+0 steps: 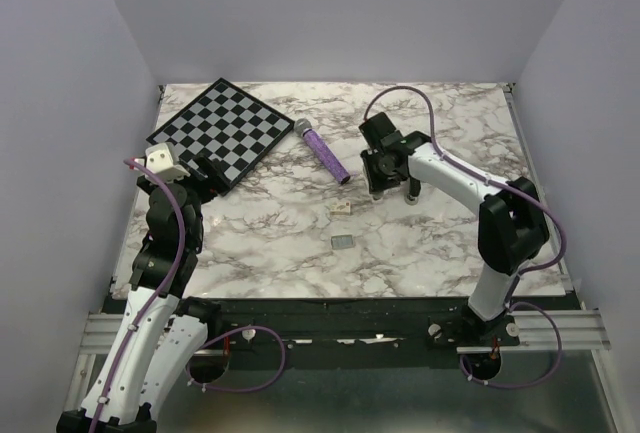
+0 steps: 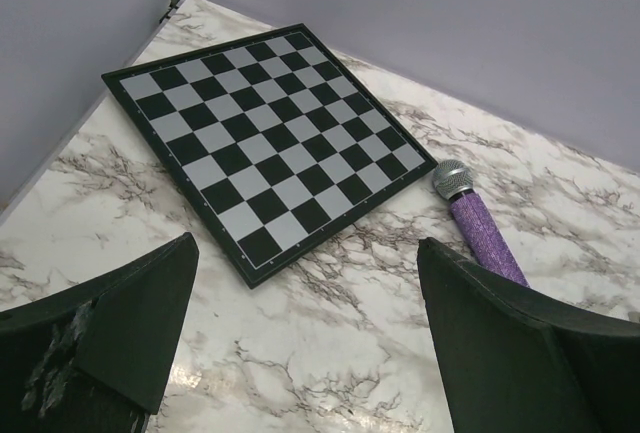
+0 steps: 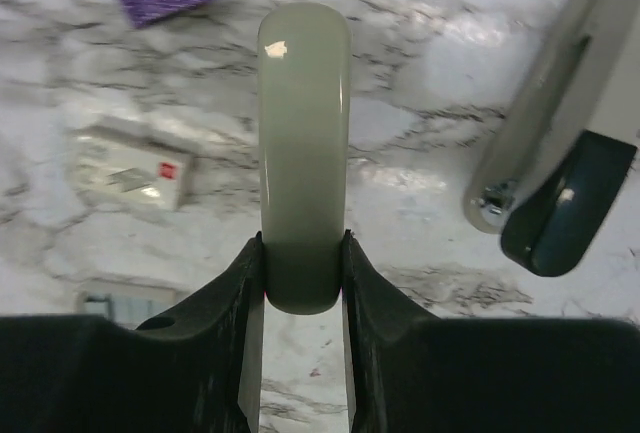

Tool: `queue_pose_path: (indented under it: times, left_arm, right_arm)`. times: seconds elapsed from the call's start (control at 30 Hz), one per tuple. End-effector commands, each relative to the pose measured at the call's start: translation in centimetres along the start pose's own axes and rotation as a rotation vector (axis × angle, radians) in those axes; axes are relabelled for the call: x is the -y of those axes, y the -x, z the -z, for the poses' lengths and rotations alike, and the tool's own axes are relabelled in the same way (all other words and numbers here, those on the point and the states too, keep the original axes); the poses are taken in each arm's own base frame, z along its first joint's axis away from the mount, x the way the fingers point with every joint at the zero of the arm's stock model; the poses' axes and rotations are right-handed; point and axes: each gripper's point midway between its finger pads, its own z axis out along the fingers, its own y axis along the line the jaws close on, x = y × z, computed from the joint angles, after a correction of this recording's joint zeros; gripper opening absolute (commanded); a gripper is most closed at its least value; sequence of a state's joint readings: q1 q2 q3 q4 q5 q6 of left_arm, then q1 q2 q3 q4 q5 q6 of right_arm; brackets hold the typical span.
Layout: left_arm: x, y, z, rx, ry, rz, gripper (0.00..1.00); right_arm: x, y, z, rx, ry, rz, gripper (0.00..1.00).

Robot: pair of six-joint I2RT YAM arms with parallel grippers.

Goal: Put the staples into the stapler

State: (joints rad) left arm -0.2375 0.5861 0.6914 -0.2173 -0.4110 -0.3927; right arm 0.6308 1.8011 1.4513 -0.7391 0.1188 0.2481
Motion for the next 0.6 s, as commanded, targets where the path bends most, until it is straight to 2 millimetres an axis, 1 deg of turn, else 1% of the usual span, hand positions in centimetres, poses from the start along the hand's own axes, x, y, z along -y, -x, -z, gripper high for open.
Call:
queue_pose_path:
  times: [0.0, 0.03, 0.1, 0.13, 0.17, 0.3, 0.33, 0.37, 0.4, 0.53, 0.57]
  left_arm:
    - [0.0, 0.2, 0.1, 0.012, 0.000, 0.008, 0.99]
    - [-0.1, 0.3, 0.1, 0.013, 0.008, 0.009, 0.99]
    - [-0.3, 0.3, 0.1, 0.014, 0.017, 0.009, 0.99]
    - [-0.4, 0.4, 0.1, 0.016, 0.027, 0.011, 0.99]
    - [-0.5, 0.5, 0.2, 0.019, 0.030, 0.013, 0.99]
    - [-0.6, 0.4, 0.2, 0.019, 0.035, 0.010, 0.99]
    - [-0.6, 0.4, 0.2, 0.020, 0.037, 0.010, 0.99]
    - [-0.6, 0.5, 0.2, 0.022, 0.036, 0.013, 0.99]
    - [-0.6, 0.5, 0.3, 0.024, 0.035, 0.013, 0.99]
    - [-0.5, 0.8, 0.5, 0.035, 0.021, 0.015, 0.99]
    - [-0.5, 1.1, 0.7, 0.046, 0.019, 0.021, 0.99]
  right_arm:
    - [4.6, -1.9, -1.7, -0.026, -0.123, -0.122, 0.01]
    - [5.3, -2.6, -2.1, -0.040, -0.147, -0.140, 0.01]
    - [6.8, -2.7, -2.8, -0.027, -0.181, -0.182, 0.02]
    - [7.3, -3.3, -3.4, -0.038, -0.195, -0.200, 0.02]
    - [8.0, -3.1, -3.8, -0.027, -0.207, -0.222, 0.03]
    - [9.0, -3.5, -5.2, -0.016, -0.238, -0.246, 0.08]
    - [9.1, -3.6, -5.4, -0.018, -0.239, -0.250, 0.17]
    - [9.0, -3.6, -5.5, -0.016, -0.234, -0.249, 0.20]
    - [8.9, -3.5, -5.5, -0.013, -0.227, -0.250, 0.34]
    - [8.6, -2.7, -4.3, 0.029, -0.202, -0.258, 0.47]
    - [8.4, -2.1, -3.7, 0.058, -0.184, -0.262, 0.50]
